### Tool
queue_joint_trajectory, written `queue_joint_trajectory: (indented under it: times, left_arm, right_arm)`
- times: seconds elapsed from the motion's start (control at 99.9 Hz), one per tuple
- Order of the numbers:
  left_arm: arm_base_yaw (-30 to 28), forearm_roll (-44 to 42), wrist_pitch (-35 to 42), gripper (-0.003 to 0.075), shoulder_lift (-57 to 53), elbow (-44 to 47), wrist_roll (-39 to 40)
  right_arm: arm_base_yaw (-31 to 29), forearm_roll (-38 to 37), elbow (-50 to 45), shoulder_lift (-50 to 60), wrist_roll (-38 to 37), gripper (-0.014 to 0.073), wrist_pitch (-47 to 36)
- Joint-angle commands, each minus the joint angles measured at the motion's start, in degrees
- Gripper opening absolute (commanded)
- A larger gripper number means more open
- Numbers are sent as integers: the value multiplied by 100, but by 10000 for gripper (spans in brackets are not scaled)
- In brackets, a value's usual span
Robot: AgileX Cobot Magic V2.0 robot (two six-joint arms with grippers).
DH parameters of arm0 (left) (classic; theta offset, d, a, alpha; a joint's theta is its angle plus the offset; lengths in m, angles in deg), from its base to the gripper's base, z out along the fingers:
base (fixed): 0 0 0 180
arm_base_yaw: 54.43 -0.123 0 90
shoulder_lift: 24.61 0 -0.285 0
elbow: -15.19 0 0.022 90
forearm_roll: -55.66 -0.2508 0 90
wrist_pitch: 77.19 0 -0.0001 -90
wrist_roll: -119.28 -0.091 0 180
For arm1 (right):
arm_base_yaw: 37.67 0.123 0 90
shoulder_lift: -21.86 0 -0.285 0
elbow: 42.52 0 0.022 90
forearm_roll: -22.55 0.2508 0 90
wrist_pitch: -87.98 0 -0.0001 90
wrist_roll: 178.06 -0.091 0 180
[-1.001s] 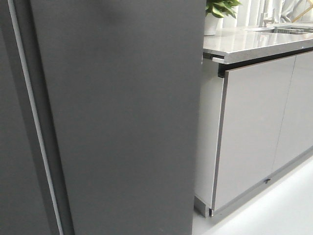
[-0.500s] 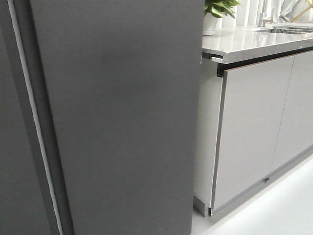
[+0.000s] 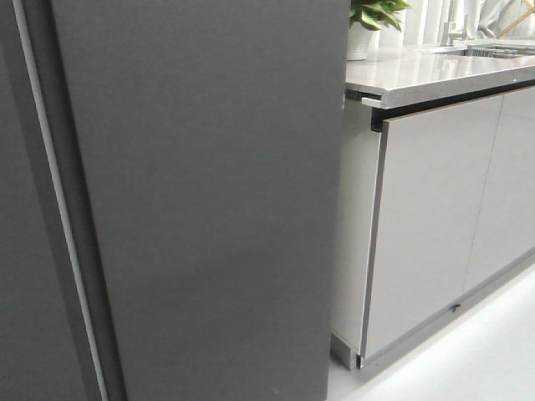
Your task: Close fridge door
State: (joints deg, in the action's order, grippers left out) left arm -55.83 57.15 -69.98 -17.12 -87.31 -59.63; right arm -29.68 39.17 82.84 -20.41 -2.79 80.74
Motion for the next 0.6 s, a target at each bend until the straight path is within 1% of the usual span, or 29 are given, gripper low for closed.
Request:
queue_joint_trajectory:
  times: [0.0,0.07,0.24,0.39,0.591]
  left_arm:
    - [10,23,424,-20,-61,201,25]
    - [10,23,424,-20,-61,201,25]
    - [10,23,424,-20,-61,201,25]
    - [10,23,424,-20,-61,201,25]
    - [10,23,424,-20,-61,201,25]
  right_arm:
    - [-266,-213,-356,708,66,-46,-338]
    - [-379,-502,-746,1258,66,-46,-117]
    - [-540,-531,-1407,2253,66,-46,318]
    - [-719,-531,-1897,2953,66,-46,327]
    - [-787,-570,-2457,3453,66,-46,327]
